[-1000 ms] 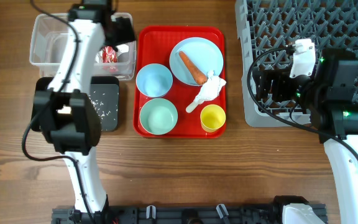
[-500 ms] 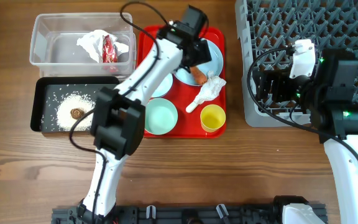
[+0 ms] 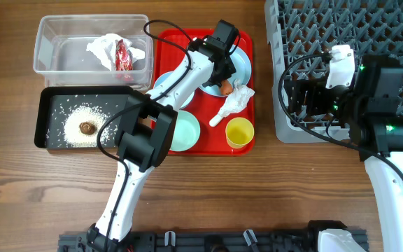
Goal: Sort waste into correct bins and load items into the dishwasher rack
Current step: 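Reach the left gripper to the plate and grasp the carrot, then carry the carrot to the black tray and release it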
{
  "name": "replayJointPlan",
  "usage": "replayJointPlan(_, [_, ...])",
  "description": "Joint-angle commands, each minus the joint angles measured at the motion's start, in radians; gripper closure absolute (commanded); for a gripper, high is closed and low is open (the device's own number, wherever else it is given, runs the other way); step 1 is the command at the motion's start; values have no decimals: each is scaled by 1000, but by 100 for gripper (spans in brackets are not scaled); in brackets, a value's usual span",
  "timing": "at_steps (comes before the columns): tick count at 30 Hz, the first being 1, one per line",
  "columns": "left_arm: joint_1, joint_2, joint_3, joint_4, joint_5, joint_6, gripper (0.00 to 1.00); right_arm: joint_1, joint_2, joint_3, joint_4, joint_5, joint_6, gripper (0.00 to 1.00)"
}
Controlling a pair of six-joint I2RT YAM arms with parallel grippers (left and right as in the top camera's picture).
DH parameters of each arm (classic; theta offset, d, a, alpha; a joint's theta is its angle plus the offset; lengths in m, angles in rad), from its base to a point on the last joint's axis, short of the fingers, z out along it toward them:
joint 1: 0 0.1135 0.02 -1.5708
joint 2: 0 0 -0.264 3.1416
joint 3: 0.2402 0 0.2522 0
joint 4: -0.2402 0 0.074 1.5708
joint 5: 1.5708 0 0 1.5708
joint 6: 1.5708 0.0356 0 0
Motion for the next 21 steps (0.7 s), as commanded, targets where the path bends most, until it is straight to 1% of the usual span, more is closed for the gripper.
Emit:
replayJointPlan(1, [10, 31, -3, -4, 38, -5, 84, 3, 6, 17, -1, 3, 0, 0])
replayJointPlan(8, [34, -72, -2, -14, 39, 91, 88, 3, 6, 17, -1, 6, 0, 0])
replayJointPlan(11, [47, -137, -2, -50, 38, 141, 89, 3, 6, 17, -1, 6, 0, 0])
replayJointPlan(15, [84, -248, -2, -153, 34, 164, 89, 3, 6, 17, 3, 6, 0, 0])
replayJointPlan(18, [148, -338, -2, -251, 34, 164, 89, 3, 6, 17, 6, 6, 0, 0])
replayJointPlan(21, [246, -418, -2, -362, 34, 164, 94, 3, 6, 17, 6, 6, 0, 0])
